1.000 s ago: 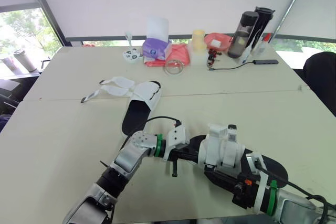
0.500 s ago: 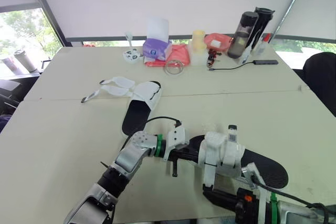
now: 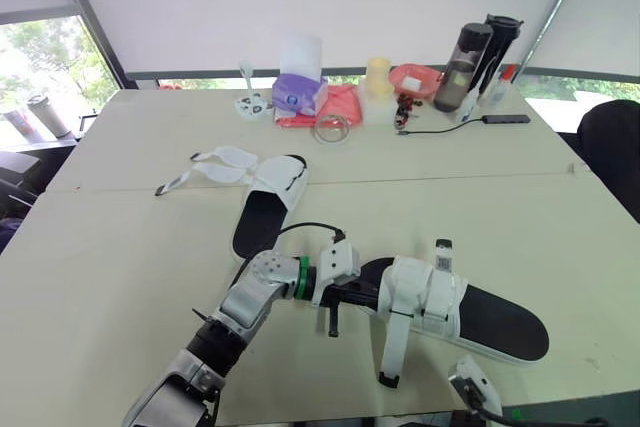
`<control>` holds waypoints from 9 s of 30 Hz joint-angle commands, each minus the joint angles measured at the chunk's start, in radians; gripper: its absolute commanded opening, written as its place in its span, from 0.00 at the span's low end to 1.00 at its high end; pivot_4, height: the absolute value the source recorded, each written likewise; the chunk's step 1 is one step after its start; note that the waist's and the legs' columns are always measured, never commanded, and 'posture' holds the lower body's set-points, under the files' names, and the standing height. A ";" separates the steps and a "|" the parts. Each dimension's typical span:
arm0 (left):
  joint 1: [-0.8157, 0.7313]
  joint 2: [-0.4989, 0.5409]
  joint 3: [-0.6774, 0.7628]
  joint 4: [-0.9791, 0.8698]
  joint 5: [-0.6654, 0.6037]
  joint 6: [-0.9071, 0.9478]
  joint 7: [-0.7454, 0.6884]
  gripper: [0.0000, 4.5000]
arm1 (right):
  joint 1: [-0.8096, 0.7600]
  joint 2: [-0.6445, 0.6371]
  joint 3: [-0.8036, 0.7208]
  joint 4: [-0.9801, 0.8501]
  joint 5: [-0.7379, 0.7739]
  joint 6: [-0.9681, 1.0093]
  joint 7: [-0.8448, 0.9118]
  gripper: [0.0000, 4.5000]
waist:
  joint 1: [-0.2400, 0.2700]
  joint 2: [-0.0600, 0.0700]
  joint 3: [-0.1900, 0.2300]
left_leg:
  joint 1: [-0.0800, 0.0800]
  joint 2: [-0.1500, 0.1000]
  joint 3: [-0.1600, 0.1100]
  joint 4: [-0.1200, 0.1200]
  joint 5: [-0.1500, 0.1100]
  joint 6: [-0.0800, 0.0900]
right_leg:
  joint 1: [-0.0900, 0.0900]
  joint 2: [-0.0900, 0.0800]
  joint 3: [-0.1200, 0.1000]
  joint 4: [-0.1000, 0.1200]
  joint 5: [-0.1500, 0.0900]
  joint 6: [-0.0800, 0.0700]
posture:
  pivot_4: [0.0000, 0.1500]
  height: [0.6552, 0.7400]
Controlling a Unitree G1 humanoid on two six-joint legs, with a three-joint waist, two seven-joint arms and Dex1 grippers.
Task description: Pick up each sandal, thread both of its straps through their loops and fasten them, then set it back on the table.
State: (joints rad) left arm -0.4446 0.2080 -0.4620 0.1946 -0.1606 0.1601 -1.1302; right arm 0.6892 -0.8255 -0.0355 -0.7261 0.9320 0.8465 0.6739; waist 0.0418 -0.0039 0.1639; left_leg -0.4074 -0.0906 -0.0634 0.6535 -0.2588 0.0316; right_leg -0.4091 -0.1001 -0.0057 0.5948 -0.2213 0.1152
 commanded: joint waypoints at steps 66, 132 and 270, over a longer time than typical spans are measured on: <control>0.054 0.002 -0.049 -0.035 0.040 0.041 0.036 0.00 | -0.182 0.079 -0.191 -0.011 0.346 0.044 -0.149 0.02 | 0.002 0.000 -0.001 | 0.000 -0.001 0.000 0.000 0.000 0.001 | 0.000 -0.001 0.000 0.000 0.001 -0.001 | 1.00 1.00; -0.028 -0.012 -0.016 0.091 0.055 -0.038 0.075 0.00 | -1.015 -0.101 0.002 0.467 -0.020 0.020 0.182 0.80 | -0.002 0.000 0.000 | -0.001 0.000 0.002 0.001 0.000 0.001 | -0.001 -0.001 -0.001 0.001 0.002 -0.003 | 1.00 1.00; 0.212 0.355 0.245 -0.547 -0.206 0.282 0.131 0.00 | -1.000 0.190 -0.453 0.709 0.259 0.482 0.032 0.01 | -0.027 0.006 0.003 | -0.004 0.000 0.005 -0.005 0.000 0.000 | -0.011 -0.002 0.001 0.003 0.004 -0.003 | 1.00 1.00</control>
State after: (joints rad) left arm -0.2318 0.5635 -0.2198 -0.3184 -0.3604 0.4533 -1.0006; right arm -0.2655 -0.6407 -0.3789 -0.0102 1.1046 1.3366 0.7583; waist 0.0150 0.0021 0.1666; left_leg -0.4115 -0.0905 -0.0581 0.6486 -0.2585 0.0318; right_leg -0.4203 -0.1021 -0.0045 0.5975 -0.2175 0.1122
